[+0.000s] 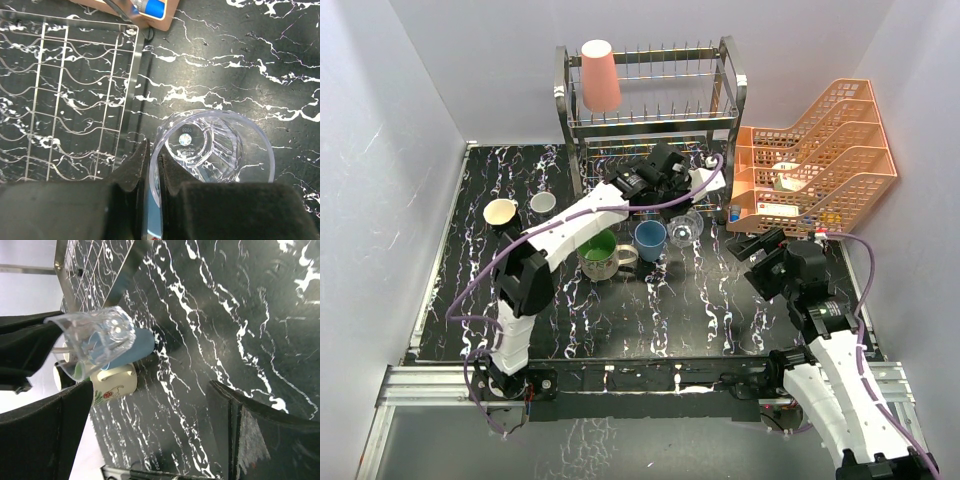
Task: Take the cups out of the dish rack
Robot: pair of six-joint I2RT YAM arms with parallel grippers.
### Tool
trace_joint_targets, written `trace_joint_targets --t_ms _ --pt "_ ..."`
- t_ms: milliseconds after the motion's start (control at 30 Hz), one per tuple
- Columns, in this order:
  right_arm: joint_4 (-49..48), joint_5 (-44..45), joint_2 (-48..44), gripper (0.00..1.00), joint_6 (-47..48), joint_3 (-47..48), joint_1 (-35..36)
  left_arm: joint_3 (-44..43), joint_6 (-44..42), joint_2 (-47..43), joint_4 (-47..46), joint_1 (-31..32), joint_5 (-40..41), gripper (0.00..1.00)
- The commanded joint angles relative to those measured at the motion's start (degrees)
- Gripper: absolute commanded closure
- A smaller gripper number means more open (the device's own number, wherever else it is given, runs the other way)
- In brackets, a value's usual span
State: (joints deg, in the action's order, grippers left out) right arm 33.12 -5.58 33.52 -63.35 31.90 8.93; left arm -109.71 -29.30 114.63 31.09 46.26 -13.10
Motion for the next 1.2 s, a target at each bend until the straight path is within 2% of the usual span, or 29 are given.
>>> trace_joint_targets --t_ms 0,167,333,600,833,967,1067,1167 --pt "2.0 6.9 0.7 0.02 6.2 5.8 -0.2 -4.3 2.4 2.3 1.8 0.3 -2.1 1.0" --pt "2.0 7.7 2.5 0.02 8.6 9.0 -0.2 -8.1 3.1 7.3 3.6 0.4 -2.6 1.0" --pt "1.7 7.0 5.7 0.02 13.4 14.2 -0.2 -7.0 4.4 9.0 3.4 0.5 -3.4 1.0" --pt "2.0 5.1 13.4 0.02 19.6 22.0 -0.2 -11.0 5.6 12.5 8.5 0.3 -2.2 1.0" --pt "16.8 18.7 23.5 0.02 16.4 30.5 -0.2 -11.3 5.8 12.5 10.7 0.0 -2.6 0.89" --pt "16.1 21.7 23.4 0.02 19.6 30.2 -0.2 -11.6 5.3 13.1 11.6 0.0 -3.1 0.85" --pt "15.4 24.7 21.9 0.02 20.6 29.7 -0.1 -12.6 5.4 13.6 12.2 -0.2 -3.8 0.73" --pt "12.6 25.5 19.3 0.02 25.6 29.2 -0.1 -13.8 5.6 13.8 13.0 -0.3 -4.8 0.61"
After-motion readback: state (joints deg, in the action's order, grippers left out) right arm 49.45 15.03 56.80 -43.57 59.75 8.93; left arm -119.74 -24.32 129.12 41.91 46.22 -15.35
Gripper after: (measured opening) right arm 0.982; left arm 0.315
